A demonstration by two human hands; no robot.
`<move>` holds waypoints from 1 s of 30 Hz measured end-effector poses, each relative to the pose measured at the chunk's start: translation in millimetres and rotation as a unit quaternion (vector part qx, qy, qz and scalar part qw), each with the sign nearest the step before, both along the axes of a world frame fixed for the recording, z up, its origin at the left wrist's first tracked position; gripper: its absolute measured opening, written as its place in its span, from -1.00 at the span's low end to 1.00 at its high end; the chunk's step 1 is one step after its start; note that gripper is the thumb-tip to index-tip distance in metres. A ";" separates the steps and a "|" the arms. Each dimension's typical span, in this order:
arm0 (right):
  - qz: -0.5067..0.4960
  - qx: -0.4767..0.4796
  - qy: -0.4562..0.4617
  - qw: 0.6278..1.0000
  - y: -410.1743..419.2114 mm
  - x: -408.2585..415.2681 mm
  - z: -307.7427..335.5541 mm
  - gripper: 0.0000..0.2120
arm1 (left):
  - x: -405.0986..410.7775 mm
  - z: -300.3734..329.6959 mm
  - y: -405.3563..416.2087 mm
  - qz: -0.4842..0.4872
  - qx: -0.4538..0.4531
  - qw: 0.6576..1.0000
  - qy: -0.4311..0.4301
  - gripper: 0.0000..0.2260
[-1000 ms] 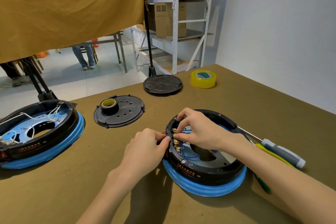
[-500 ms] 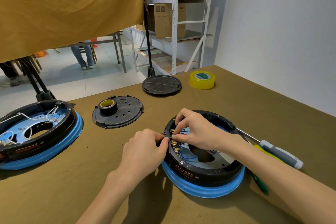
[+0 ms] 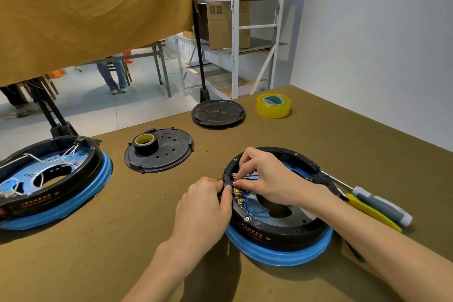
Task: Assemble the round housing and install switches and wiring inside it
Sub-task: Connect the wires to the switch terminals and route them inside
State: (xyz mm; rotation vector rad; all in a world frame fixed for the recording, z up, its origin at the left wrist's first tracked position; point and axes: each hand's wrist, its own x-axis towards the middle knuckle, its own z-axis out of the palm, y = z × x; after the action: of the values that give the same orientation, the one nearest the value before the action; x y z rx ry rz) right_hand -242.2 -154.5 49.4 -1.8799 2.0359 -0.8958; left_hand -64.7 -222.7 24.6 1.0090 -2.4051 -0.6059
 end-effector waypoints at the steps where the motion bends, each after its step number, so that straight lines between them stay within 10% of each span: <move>1: 0.003 -0.005 -0.007 1.000 -0.1 -0.1 -1.0 -0.92 | -0.1 -1.0 -0.6 -0.001 -0.006 1.000 0.001 -0.72; 30: 0.000 0.019 0.005 1.000 -11.9 -10.4 1.9 -0.90 | -1.5 -6.1 -12.2 -0.036 0.033 0.997 0.057 -0.73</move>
State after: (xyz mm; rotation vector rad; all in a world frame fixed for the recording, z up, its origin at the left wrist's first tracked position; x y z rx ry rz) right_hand -252.7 -166.5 51.3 -1.8687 2.0426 -0.8445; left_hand -66.3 -234.9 18.4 0.8929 -2.3422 -0.7517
